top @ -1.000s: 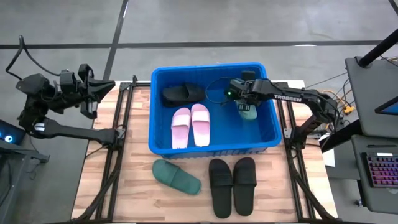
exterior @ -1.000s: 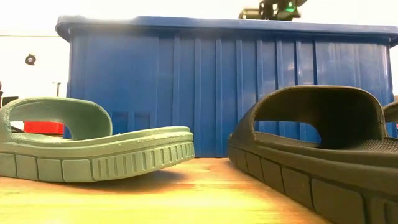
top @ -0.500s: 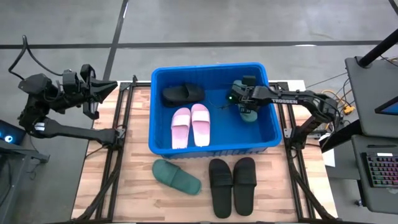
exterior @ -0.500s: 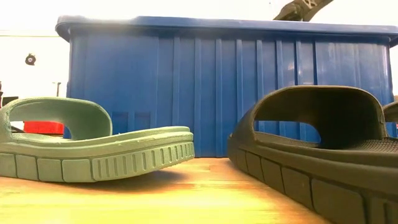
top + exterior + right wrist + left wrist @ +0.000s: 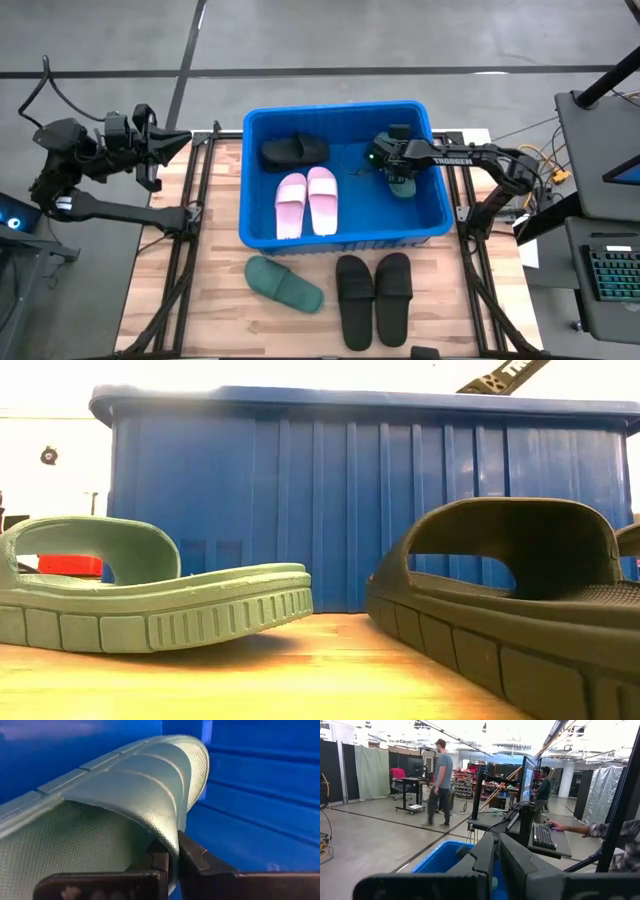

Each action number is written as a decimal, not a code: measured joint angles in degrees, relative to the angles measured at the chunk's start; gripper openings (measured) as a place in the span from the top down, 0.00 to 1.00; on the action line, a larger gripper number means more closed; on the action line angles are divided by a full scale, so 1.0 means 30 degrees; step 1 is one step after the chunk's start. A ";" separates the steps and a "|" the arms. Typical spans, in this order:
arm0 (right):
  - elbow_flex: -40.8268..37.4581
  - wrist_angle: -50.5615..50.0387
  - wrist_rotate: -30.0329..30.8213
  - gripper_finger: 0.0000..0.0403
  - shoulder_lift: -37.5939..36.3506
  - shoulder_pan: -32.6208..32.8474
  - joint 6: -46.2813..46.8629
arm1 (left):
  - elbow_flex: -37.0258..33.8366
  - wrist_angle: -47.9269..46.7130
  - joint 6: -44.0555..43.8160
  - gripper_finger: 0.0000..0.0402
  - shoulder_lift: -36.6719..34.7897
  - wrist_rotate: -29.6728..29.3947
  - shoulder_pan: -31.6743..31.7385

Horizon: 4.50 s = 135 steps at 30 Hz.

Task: Pick and place slides into bin
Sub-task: Put the green slide into the blue container

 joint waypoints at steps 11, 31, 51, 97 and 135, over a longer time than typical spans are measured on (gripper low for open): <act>0.2952 -0.2295 0.0805 0.98 0.3005 -0.0048 0.2244 | 0.0000 0.0022 -0.0009 0.97 0.0340 0.0000 -0.0003; 0.2563 -0.3330 0.0843 0.98 0.3823 0.0003 0.4696 | 0.0015 0.0007 -0.0009 0.97 0.0216 0.0000 0.0004; 0.3198 -0.5230 0.1015 0.66 0.3816 -0.0033 0.6193 | 0.0015 0.0007 -0.0475 0.97 0.0187 0.0007 -0.0001; 0.9856 -0.6331 -0.7515 0.42 -0.3393 0.1081 1.0898 | 0.0000 -0.0007 -0.0508 0.97 0.0342 0.0583 -0.0003; 0.9586 0.0202 -0.4449 0.45 -0.8795 1.1551 1.5241 | 0.1489 0.0102 -0.8999 0.47 0.6076 0.9424 -0.1896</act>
